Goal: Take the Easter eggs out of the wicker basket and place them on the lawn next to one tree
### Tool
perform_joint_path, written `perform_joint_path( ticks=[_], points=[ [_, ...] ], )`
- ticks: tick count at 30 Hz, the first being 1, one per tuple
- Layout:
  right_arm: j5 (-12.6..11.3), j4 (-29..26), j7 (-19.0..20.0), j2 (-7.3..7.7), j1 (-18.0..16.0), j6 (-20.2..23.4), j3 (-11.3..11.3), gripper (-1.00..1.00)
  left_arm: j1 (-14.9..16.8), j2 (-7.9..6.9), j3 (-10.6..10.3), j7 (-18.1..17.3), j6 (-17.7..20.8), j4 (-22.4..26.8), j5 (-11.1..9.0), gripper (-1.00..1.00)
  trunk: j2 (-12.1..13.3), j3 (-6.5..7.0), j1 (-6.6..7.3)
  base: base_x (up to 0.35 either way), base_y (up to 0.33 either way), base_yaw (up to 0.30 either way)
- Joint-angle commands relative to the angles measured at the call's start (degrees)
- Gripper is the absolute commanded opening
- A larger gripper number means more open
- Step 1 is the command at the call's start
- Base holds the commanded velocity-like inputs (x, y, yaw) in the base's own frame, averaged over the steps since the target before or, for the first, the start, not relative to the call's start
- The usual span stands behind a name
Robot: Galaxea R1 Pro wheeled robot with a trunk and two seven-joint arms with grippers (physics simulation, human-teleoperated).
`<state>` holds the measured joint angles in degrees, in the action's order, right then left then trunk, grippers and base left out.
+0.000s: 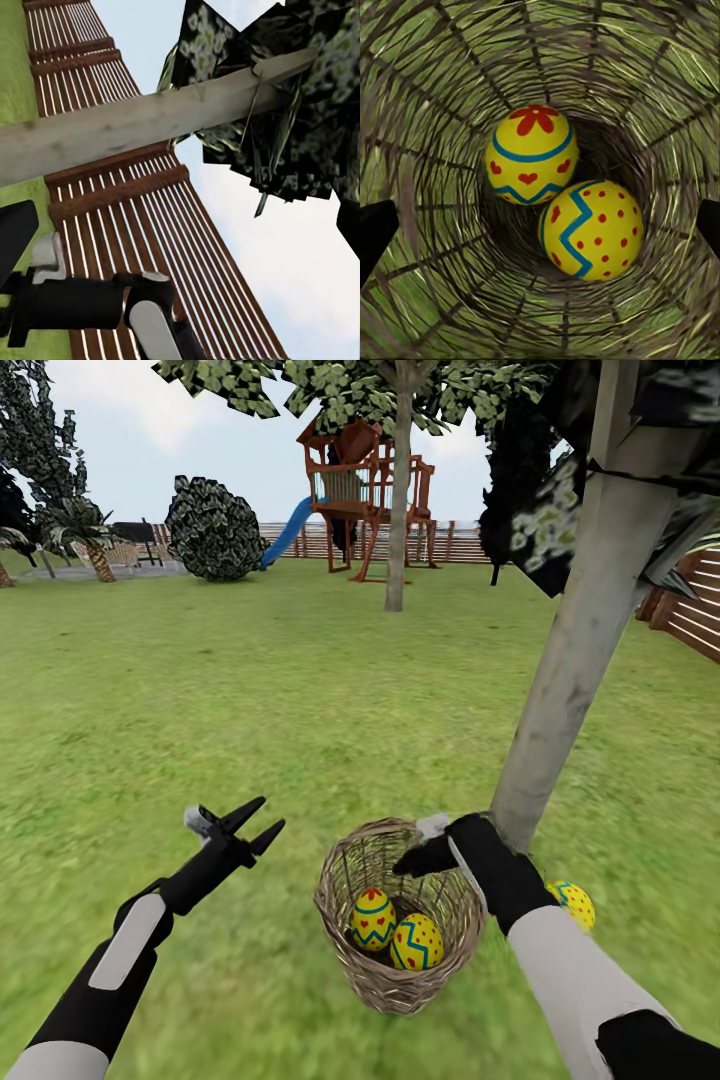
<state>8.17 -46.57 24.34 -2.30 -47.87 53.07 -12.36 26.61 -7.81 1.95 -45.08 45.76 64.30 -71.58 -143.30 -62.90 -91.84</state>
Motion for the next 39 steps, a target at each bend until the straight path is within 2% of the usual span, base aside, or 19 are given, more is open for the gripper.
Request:
perform_joint_path(
  ticks=[1, 4, 9, 10, 14, 19, 26, 32, 36, 39],
  points=[
    [0.8, -0.1, 0.5, 0.00, 0.0, 0.1, -3.4, 1.00, 0.0, -0.01, 0.1, -0.1, 0.3, -0.6, -0.2, 1.00, 0.0, -0.05, 0.01, 0.000, 0.000, 0.000],
    [1.0, -0.3, 0.7, 0.07, -0.1, -0.1, -11.3, 1.00, 0.0, -0.01, 0.1, -0.3, 0.3, -1.6, -0.2, 1.00, 0.0, -0.05, 0.01, 0.000, 0.000, 0.000],
    [2.2, -0.4, 0.8, 0.09, -0.5, -0.3, -16.2, 1.00, 0.0, -0.08, 0.2, -0.4, 0.3, -1.9, -0.2, 1.00, 0.0, -0.05, 0.01, 0.000, 0.000, 0.000],
    [3.5, -0.4, 0.9, 0.10, -0.6, -0.3, -18.2, 1.00, 0.0, -0.09, 0.2, -0.4, 0.3, -1.9, -0.2, 1.00, 0.0, -0.05, 0.01, 0.000, 0.000, 0.000],
    [4.6, -0.4, 1.0, 0.19, -0.6, -0.5, -19.4, 1.00, 0.0, -0.10, 0.2, -0.4, 0.3, -1.9, -0.2, 1.00, 0.0, -0.05, 0.01, 0.000, 0.000, 0.000],
    [4.7, -0.5, 1.1, 0.23, -0.6, -1.0, -19.3, 1.00, 0.0, -0.08, 0.2, -0.2, 0.3, -1.9, -0.1, 1.00, 0.0, -0.05, 0.01, 0.005, 0.003, 0.000],
    [4.0, -0.1, 0.8, -0.38, -0.7, -5.6, -18.1, 1.00, 0.0, -0.06, 0.2, 0.0, 0.3, -1.9, -0.1, 1.00, 0.0, -0.05, 0.01, 0.203, 0.161, 0.000],
    [3.8, 3.6, -0.3, -0.59, -0.1, -10.1, -13.7, 1.00, 0.0, -0.01, 0.2, -0.1, 0.3, -1.9, -0.1, 1.00, 0.0, -0.05, 0.01, 0.082, 0.049, 0.000],
    [3.8, 9.7, -4.1, -0.74, -0.1, -14.8, -8.9, 1.00, 0.0, -0.01, 0.2, 0.0, 0.2, -2.0, -0.1, 1.00, 0.0, -0.05, 0.01, 0.009, 0.006, 0.000],
    [3.8, 13.3, -6.4, -0.76, 0.0, -16.4, -7.7, 1.00, 0.0, -0.01, 0.1, -0.1, 0.2, -2.0, -0.1, 1.00, 0.0, -0.05, 0.01, 0.002, 0.001, 0.000]
  ],
)
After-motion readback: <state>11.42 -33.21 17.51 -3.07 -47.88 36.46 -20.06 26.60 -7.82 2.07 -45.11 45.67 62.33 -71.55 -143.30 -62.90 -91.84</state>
